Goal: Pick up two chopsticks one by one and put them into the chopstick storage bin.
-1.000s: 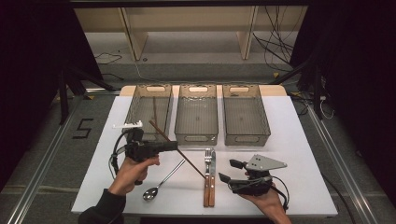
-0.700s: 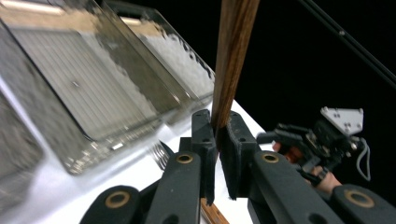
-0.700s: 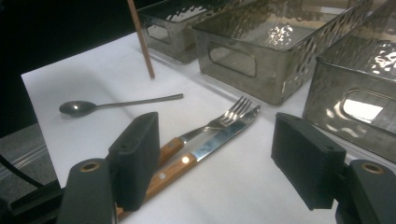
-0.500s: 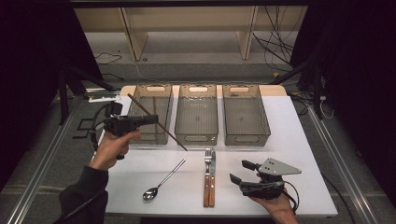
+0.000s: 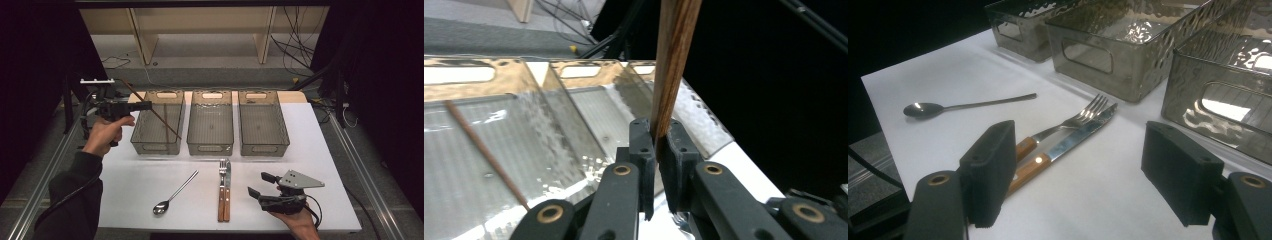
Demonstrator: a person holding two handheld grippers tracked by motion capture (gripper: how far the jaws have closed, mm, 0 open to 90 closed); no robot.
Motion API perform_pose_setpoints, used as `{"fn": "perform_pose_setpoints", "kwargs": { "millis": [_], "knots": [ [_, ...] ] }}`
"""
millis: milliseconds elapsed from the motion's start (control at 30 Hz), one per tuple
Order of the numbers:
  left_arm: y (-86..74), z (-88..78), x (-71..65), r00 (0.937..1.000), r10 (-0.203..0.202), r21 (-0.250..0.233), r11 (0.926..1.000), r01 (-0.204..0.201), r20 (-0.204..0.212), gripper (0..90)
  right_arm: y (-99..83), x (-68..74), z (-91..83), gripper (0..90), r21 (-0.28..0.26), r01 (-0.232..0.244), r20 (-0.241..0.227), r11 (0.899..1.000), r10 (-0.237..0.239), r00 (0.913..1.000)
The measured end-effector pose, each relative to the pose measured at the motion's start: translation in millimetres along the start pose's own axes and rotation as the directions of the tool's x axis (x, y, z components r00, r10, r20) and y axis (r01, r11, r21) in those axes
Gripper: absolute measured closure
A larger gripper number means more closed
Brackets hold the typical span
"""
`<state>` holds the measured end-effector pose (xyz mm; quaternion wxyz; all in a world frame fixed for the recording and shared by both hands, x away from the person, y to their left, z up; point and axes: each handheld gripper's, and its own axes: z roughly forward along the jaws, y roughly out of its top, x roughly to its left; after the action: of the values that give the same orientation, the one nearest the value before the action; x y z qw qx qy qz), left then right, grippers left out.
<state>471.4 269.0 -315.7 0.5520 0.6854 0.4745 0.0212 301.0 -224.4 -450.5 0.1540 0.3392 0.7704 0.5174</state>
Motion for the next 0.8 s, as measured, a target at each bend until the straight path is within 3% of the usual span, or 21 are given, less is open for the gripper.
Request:
{"fn": "perform_pose_setpoints", "kwargs": {
  "millis": [367, 600, 800],
  "knots": [
    [11.5, 10.3, 26.6, 0.9945, -0.025, 0.052, 0.9982, 0.03, -0.102, 84.3, -0.9, -0.8, -0.4, 30.3, 0.0, -0.001, -0.001, 1.0, 0.001, 1.0],
    [5.1, 23.7, 34.7, 0.9903, -0.028, 0.09, 0.9951, 0.041, -0.136, 84.3, -1.2, -0.7, 0.2, 30.4, 0.003, -0.001, -0.002, 1.0, 0.001, 1.0],
    [2.1, 38.1, 36.4, 0.9897, -0.03, 0.131, 0.9902, 0.049, -0.14, 84.3, -1.4, -0.9, 0.4, 30.4, 0.003, -0.002, -0.003, 1.0, 0.002, 1.0]
  ]
}}
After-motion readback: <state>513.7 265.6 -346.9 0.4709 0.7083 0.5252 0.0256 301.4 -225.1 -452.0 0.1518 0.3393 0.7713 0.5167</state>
